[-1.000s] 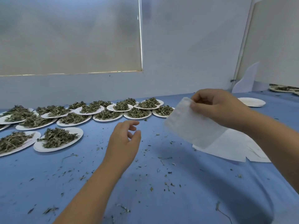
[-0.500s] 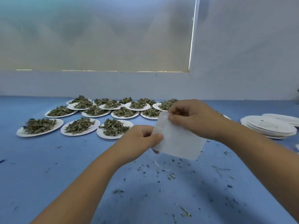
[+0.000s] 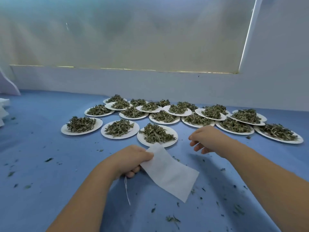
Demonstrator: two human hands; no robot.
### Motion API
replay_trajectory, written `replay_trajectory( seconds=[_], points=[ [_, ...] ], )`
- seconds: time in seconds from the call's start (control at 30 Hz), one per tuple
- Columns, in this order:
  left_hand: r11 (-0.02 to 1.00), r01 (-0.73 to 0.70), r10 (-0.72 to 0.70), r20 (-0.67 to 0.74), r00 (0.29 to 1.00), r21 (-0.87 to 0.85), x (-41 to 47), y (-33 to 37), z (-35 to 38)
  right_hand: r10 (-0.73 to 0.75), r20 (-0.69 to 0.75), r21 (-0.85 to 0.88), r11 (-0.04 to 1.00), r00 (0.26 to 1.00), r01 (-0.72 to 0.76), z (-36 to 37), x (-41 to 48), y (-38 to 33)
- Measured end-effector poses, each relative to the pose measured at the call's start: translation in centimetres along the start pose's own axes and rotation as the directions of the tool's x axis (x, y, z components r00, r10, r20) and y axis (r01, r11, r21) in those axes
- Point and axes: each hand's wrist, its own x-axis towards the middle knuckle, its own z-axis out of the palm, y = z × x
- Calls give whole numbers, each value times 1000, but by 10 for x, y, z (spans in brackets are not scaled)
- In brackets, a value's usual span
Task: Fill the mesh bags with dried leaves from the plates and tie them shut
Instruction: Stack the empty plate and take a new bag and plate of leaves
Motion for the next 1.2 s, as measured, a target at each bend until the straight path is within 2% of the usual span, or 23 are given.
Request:
replay_trajectory(
  seconds=[0.07,0.17,0.3,0.43,0.6,0.7,0.87,1.03,1.2],
  points=[
    [994,-12,17,-44,999,107,4,-2,2,73,-19,55,996,997,-71,9,13,-4],
    [987,-37,46,-58,997,157,8,-5,4,92,-36,52,995,995,-91,23,30,-14],
    [980,-66,80,-66,995,187,10,-6,5,110,-97,16,994,989,-109,32,53,-27],
    [970,-90,106,-61,992,225,13,-7,5,241,-57,-82,966,969,-245,40,66,-29],
    [957,-122,145,-69,987,263,16,-7,5,104,-94,-176,977,990,-119,52,79,-26],
    [945,-134,166,-82,983,299,14,-6,8,87,-97,-184,977,991,-104,55,80,-27],
    [925,-137,185,-104,977,355,14,-7,10,182,-124,24,983,975,-181,58,81,-27],
    [928,-145,184,-83,979,343,13,-10,9,205,-104,359,920,973,-155,50,68,-22],
    [940,-133,191,-160,969,316,11,-11,10,200,-98,468,874,975,-132,14,45,-13]
  ],
)
